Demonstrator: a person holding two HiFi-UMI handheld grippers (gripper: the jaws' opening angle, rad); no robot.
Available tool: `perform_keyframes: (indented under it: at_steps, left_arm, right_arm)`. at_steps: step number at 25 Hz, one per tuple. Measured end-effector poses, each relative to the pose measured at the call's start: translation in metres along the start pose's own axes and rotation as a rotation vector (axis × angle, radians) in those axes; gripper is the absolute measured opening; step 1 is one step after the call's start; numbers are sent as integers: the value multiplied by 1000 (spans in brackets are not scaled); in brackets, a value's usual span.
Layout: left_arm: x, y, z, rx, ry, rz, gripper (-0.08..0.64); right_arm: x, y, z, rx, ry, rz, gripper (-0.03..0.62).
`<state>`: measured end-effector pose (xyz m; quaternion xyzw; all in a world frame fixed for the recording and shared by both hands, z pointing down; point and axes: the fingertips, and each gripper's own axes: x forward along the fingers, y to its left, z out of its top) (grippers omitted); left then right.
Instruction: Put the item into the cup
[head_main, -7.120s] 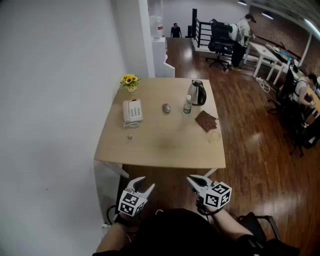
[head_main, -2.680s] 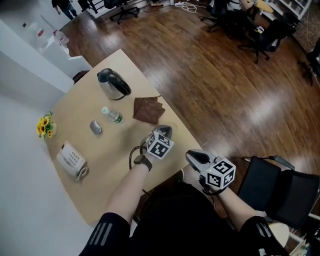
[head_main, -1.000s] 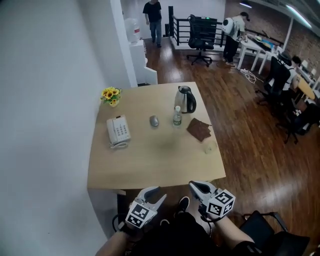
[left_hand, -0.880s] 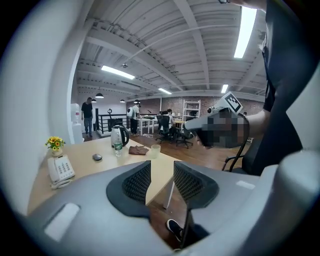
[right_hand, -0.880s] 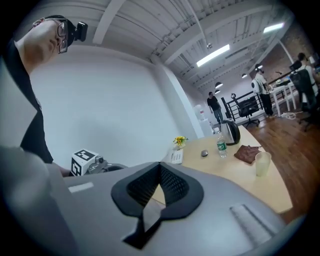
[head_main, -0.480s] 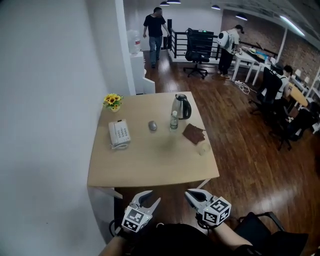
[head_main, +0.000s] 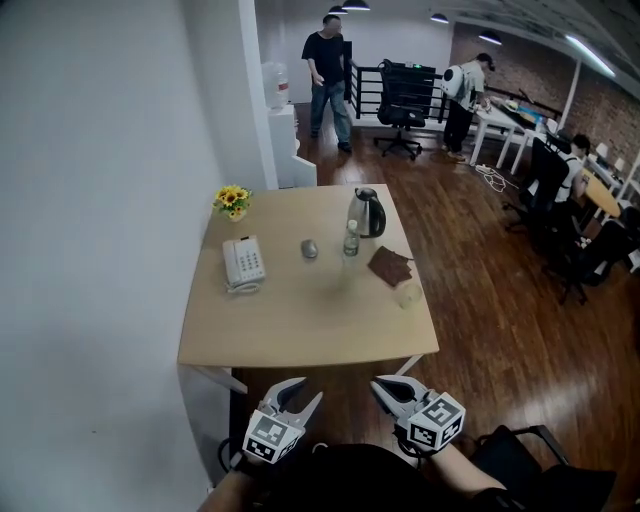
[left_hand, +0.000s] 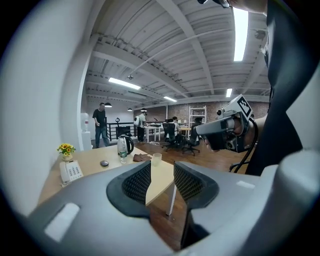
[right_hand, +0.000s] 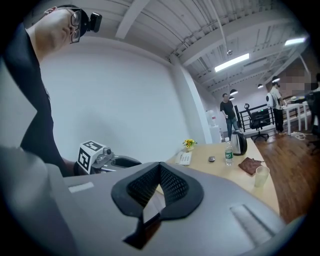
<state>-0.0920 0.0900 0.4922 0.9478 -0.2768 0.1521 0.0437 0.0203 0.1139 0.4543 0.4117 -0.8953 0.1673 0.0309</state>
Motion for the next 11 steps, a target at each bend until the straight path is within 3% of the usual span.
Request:
perform_keyframes:
  at_steps: [11]
  left_arm:
    - [-12,-13,3,-5,-4,-7,138]
  right_arm:
    - [-13,10,0,-4,-17,4,8]
